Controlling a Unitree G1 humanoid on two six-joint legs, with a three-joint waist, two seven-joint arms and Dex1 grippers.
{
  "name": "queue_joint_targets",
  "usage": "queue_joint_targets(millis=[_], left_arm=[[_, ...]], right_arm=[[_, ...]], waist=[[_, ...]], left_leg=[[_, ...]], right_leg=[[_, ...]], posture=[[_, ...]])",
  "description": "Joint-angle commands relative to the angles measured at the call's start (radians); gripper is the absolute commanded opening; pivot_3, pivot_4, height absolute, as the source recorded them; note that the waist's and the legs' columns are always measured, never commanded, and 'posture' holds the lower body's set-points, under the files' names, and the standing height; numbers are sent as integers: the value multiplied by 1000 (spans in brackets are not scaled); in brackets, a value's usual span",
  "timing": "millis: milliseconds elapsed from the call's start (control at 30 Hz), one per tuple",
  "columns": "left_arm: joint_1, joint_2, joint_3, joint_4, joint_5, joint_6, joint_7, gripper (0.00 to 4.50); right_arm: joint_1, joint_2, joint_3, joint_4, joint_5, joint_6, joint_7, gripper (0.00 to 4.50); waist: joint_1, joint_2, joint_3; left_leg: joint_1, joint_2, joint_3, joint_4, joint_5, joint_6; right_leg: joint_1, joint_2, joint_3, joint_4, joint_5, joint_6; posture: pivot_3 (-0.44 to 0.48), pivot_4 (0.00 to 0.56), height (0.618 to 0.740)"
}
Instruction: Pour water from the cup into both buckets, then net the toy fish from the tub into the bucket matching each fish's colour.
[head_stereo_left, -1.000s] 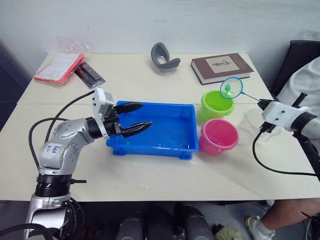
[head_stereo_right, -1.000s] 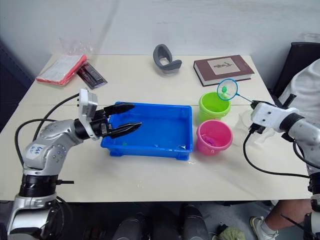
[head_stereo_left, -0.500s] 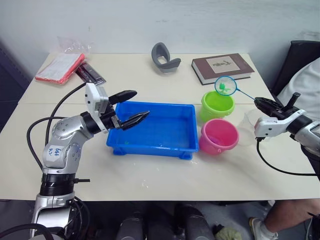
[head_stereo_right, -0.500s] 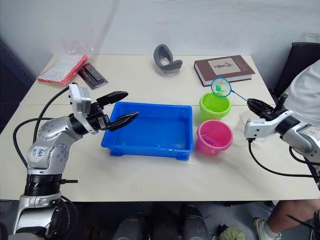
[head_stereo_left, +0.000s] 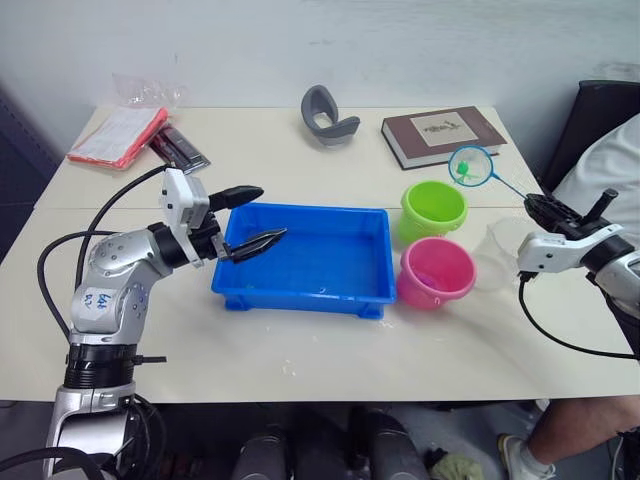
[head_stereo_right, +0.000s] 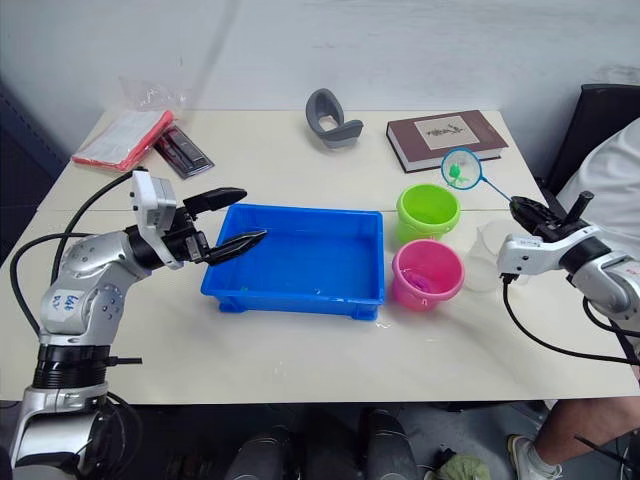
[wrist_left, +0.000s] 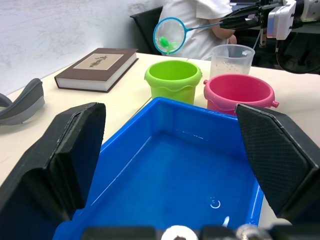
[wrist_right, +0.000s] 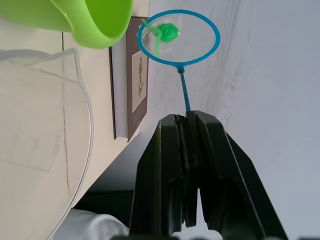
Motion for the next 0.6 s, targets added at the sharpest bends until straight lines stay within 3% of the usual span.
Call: queue_joint_targets(millis=[33, 600], left_arm=[[-8, 9, 17, -29, -3, -14, 6, 4444], [-2, -10, 9, -38, 7, -33, 29, 4444]], right_arm=[[-22, -34, -14, -10, -8, 0, -39, 0], [-8, -35, 24, -42, -27, -26, -32, 0]], waist=[[0, 0, 0], [-14, 0, 0]], left_leg=[[0, 0, 0, 0, 0, 0], [0, 0, 0, 0, 0, 0]], right_leg=[[0, 0, 0, 0, 0, 0], [0, 0, 0, 0, 0, 0]], posture=[[0, 150, 740], [0, 150, 740]])
